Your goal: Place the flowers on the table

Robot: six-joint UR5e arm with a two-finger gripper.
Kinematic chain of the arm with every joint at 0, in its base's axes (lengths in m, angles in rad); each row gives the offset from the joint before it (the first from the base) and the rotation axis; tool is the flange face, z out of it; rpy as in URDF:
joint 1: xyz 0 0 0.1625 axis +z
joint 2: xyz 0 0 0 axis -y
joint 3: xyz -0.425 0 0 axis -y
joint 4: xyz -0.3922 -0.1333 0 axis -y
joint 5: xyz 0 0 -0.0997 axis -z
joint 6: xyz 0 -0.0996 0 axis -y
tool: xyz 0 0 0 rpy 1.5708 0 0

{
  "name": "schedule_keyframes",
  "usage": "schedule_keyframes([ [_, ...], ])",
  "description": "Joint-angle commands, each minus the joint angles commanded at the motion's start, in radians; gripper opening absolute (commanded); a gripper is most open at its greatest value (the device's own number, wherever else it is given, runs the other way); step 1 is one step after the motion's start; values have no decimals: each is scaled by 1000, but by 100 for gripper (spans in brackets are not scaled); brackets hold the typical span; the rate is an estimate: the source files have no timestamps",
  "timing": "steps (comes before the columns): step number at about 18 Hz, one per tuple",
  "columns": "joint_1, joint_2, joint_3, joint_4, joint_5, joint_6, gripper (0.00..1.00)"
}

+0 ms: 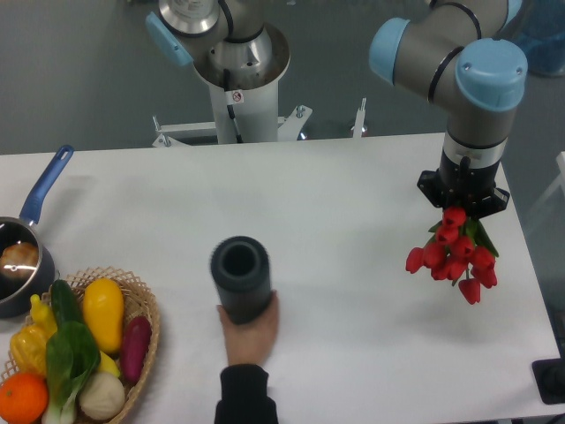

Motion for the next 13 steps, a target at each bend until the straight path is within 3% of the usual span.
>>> schedule_keyframes([
  [7,-3,-11,-6,-35,2,0,0],
  [13,3,-15,-117,-23,15,-15,0],
])
